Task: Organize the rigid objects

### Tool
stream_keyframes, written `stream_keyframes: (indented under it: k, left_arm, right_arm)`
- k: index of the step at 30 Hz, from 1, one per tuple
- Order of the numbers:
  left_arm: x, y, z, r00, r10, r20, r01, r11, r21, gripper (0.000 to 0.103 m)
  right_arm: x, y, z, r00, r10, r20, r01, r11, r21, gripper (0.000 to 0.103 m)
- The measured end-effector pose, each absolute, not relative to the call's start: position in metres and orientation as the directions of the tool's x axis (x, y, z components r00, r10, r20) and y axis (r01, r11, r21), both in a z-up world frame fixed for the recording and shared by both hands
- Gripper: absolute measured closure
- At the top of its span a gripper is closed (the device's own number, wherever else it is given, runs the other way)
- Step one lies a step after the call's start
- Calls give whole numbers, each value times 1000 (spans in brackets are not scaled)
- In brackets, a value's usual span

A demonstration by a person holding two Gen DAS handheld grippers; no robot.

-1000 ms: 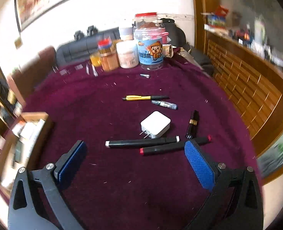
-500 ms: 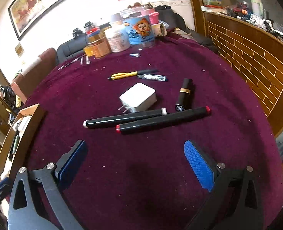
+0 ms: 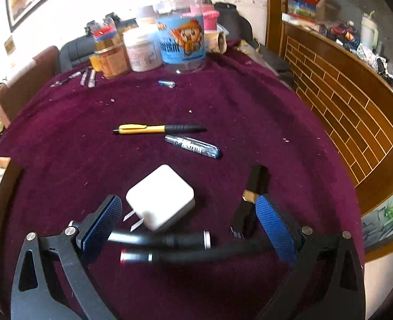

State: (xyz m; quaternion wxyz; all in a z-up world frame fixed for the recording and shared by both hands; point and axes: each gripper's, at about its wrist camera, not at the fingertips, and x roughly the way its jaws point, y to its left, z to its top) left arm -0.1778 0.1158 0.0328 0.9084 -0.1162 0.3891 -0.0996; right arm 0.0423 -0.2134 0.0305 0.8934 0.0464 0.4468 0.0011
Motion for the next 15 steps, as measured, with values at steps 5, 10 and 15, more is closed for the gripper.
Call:
stream_keyframes:
  k: [5, 10, 15]
  left_arm:
    - [-177, 117, 32, 680, -273, -680, 96, 953, -288, 42]
    - [-176, 119, 32, 682, -278, -676, 100, 952, -291, 42]
    - [-178, 119, 33, 680, -288, -674, 105, 948, -300, 42]
  right_arm:
    - [69, -206, 18, 528, 109, -842, 27, 989, 145, 36]
    - [63, -167, 17, 482, 138, -866, -36, 990, 137, 42]
    - [40, -125, 19, 394, 355, -848, -126, 935, 332, 41]
